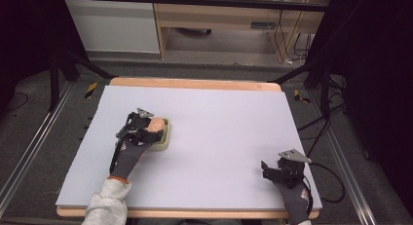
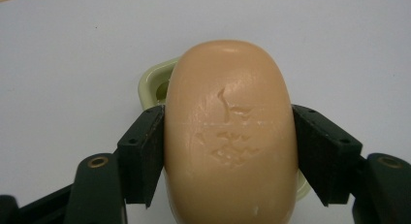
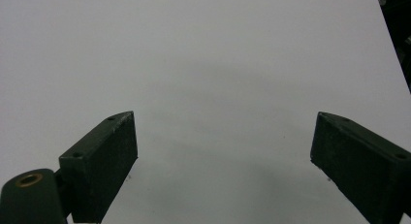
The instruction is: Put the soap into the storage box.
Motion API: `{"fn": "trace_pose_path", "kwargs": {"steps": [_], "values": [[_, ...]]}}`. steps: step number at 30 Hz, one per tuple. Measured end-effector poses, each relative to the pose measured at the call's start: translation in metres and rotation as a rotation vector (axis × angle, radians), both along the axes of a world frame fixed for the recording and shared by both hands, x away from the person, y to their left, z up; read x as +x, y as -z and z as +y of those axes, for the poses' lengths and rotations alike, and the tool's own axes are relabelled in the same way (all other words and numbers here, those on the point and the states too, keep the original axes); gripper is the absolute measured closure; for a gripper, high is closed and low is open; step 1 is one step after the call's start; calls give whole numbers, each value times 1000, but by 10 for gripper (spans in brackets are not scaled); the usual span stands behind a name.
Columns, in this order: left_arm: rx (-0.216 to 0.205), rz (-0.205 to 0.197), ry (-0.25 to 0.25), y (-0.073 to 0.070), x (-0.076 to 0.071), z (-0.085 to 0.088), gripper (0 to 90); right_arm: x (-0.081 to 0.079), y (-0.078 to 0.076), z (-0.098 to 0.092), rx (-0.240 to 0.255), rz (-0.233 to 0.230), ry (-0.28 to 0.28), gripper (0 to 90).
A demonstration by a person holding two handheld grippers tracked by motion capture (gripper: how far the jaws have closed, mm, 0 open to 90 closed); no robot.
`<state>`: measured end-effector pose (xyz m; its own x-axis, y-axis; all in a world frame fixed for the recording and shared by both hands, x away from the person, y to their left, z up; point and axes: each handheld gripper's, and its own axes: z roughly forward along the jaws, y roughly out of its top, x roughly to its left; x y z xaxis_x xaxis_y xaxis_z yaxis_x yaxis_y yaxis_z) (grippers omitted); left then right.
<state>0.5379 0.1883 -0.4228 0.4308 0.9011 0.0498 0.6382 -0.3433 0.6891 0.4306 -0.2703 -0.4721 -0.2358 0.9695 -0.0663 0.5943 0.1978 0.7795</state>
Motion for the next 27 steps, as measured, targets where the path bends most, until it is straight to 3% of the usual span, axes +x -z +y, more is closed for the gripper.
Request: {"fn": "trace_pose_path", "kwargs": {"steps": [27], "values": [[6,37,-24,21,15,-5,315,1,1,2,-2,6,0,97]]}}
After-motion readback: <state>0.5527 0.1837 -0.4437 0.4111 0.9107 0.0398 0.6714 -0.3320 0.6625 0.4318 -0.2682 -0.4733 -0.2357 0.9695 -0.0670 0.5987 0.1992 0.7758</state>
